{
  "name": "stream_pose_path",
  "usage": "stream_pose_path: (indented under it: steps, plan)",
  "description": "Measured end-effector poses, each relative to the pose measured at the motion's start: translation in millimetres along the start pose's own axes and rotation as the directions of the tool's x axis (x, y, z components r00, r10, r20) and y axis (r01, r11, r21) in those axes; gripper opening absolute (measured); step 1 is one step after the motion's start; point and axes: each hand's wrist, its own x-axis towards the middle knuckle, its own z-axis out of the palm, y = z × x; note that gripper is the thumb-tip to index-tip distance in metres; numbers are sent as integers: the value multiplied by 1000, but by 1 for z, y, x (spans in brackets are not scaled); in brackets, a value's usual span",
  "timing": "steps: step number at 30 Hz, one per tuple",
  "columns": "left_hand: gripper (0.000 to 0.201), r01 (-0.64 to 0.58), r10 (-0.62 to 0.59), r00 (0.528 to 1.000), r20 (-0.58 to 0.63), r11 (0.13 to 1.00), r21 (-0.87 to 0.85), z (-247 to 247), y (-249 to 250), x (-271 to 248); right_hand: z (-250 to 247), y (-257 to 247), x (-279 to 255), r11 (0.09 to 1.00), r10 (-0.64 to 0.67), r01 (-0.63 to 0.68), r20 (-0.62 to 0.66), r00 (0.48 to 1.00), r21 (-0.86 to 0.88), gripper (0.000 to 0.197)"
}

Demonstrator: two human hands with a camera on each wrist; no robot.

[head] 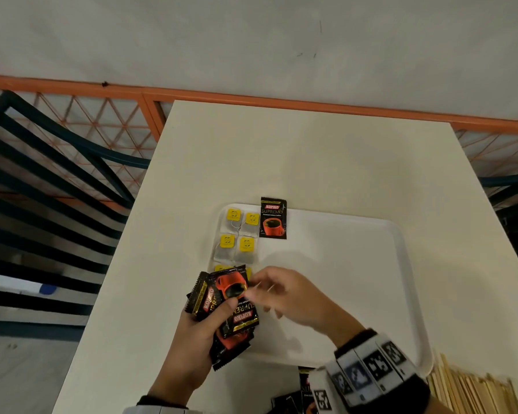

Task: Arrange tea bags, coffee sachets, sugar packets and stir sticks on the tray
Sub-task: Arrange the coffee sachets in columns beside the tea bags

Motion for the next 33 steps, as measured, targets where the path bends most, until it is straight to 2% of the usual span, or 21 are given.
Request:
stream_pose_path:
  steps: [3, 5, 6, 8, 9, 11, 13, 15, 16, 18, 20, 21, 23, 25, 27, 30, 32, 33]
  plan:
    - [70, -15, 16, 998, 61, 1000, -23, 1, -4, 2, 6, 6, -7, 993, 29, -30, 13, 1000, 114, 30]
    - [77, -10, 12, 999, 49, 999, -37, 2, -6, 1, 7, 10, -7, 988, 33, -32, -3, 999, 152, 26]
    - [73, -16, 17, 1000, 25, 999, -37, 0, -7, 1, 6, 11, -8, 987, 22, -20, -14, 1000, 156, 23]
    - [47, -23, 23, 1000, -16, 999, -46, -3, -8, 2, 1, 12, -11, 986, -22, 28, -36, 999, 166, 22]
    - [34, -17, 16, 1000, -23, 999, -43, -5, -8, 1, -3, 12, -13, 985, -46, 53, -46, 998, 164, 26]
    - [25, -3, 2, 999, -46, 1000, -23, -9, -6, 1, -13, 12, -17, 991, -89, 96, -80, 993, 91, 35]
    - [29, -18, 18, 999, -41, 1000, -6, -12, -2, 0, -23, 10, -21, 991, -130, 130, -74, 989, 5, 36]
    - [53, -24, 24, 1000, 0, 1000, 13, -14, 0, 0, -29, 9, -24, 988, -153, 152, -20, 988, -34, 31]
    - [56, -9, 8, 1000, 19, 1000, 30, -14, 1, 0, -30, 7, -25, 985, -159, 160, 13, 987, -68, 28]
    - [48, 36, -41, 996, 79, 998, 58, -12, 1, -2, -31, 4, -26, 974, -169, 181, 89, 982, -140, 26]
    - [53, 70, -88, 986, 139, 990, 126, -7, -2, -4, -30, 1, -26, 965, -170, 191, 126, 977, -181, 31]
    - [56, 74, -98, 983, 153, 985, 156, -5, -4, -5, -29, 0, -25, 966, -169, 186, 106, 980, -178, 34]
    - [56, 56, -80, 986, 145, 985, 165, -1, -7, -7, -24, -2, -23, 980, -167, 163, -32, 985, -110, 42]
    - [50, 29, -44, 994, 104, 990, 136, 3, -10, -6, -19, -2, -23, 991, -125, 130, -218, 968, 9, 49]
    - [42, -6, 4, 999, 36, 999, 53, 8, -12, -4, -12, 0, -25, 997, -25, 47, -293, 956, 68, 48]
    - [40, -71, 69, 997, -42, 997, -32, 11, -13, -1, -1, 7, -31, 994, 104, -99, -195, 975, 35, 39]
    - [44, -111, 108, 991, -75, 993, -37, 12, -14, 0, 4, 11, -33, 978, 171, -148, -168, 971, 144, 36]
    - [54, -125, 123, 989, -83, 992, -24, 12, -15, 1, 5, 13, -34, 959, 212, -172, -165, 963, 226, 37]
